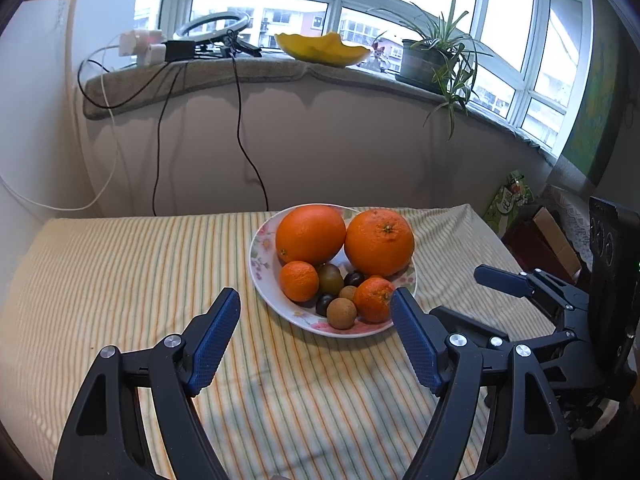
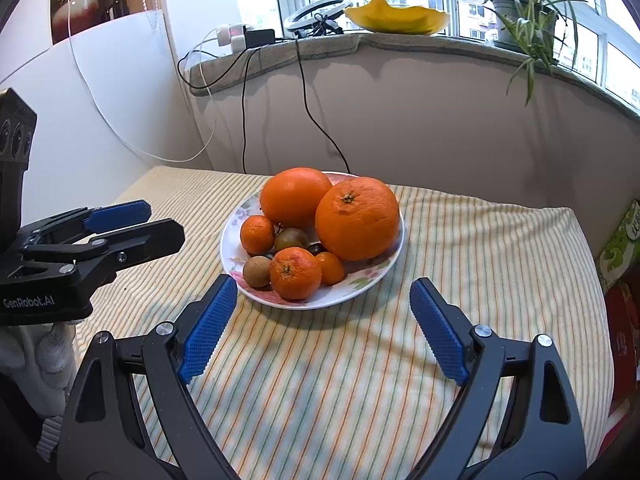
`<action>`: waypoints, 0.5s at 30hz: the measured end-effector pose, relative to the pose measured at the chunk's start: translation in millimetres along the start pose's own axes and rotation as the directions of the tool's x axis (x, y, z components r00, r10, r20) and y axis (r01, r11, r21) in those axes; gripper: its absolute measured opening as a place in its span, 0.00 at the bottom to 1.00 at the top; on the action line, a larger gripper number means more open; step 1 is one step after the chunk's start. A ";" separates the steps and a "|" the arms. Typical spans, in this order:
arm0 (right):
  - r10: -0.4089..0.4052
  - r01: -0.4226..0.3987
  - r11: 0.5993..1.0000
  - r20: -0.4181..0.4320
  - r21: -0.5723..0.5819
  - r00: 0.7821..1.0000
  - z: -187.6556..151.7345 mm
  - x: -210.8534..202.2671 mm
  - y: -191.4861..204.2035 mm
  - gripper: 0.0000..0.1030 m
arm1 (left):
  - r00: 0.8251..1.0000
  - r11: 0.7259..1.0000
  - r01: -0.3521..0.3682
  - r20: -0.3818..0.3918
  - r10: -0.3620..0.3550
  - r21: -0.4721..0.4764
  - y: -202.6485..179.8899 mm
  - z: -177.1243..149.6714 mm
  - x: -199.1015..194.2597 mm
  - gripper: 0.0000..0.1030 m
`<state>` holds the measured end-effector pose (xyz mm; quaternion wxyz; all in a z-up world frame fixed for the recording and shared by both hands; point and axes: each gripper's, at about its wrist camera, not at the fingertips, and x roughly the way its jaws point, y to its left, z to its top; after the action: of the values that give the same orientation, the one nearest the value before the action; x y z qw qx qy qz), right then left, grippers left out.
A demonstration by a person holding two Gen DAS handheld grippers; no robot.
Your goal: Organize fruits
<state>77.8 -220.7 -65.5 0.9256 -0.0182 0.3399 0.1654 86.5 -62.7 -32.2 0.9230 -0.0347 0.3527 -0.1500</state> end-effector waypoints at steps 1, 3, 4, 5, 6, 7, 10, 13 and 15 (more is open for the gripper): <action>-0.004 0.004 1.000 0.004 0.004 1.000 -0.6 -1.7 -0.3 0.88 | 1.000 1.000 -0.006 0.002 0.006 0.004 -1.3 -0.8 -1.7 0.76; -0.010 0.010 1.000 0.013 0.014 1.000 -1.4 -5.6 -1.1 0.88 | 1.000 1.000 -0.012 0.006 0.012 0.006 -3.1 -2.8 -5.1 0.76; -0.012 0.012 1.000 0.017 0.017 1.000 -1.9 -7.4 -1.8 0.88 | 1.000 1.000 -0.016 0.006 0.015 0.007 -4.1 -3.9 -6.4 0.76; -0.017 0.016 1.000 0.019 0.019 1.000 -2.3 -9.0 -2.1 0.88 | 1.000 1.000 -0.019 0.006 0.019 0.007 -5.2 -4.7 -7.2 0.77; -0.020 0.020 1.000 0.022 0.020 1.000 -2.7 -10.6 -2.4 0.88 | 1.000 1.000 -0.020 0.008 0.020 0.008 -6.1 -6.1 -8.6 0.77; -0.022 0.021 1.000 0.024 0.021 0.999 -3.0 -11.9 -2.5 0.88 | 1.000 1.000 -0.021 0.009 0.021 0.008 -6.7 -6.8 -9.5 0.77; -0.029 0.028 0.999 0.028 0.027 0.999 -3.9 -15.5 -3.0 0.88 | 0.999 0.999 -0.032 0.012 0.032 0.013 -9.2 -9.0 -12.5 0.77; -0.034 0.033 0.999 0.027 0.033 0.999 -4.5 -17.4 -3.5 0.88 | 0.999 0.999 -0.036 0.016 0.035 0.015 -10.9 -10.0 -15.1 0.77; -0.036 0.035 0.999 0.026 0.035 0.999 -5.4 -18.5 -3.2 0.88 | 0.999 0.999 -0.034 0.015 0.034 0.013 -11.1 -10.6 -16.4 0.77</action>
<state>62.3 -230.0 -58.1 0.9329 -0.0061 0.3301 0.1435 65.1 -67.9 -27.8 0.9281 -0.0237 0.3456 -0.1362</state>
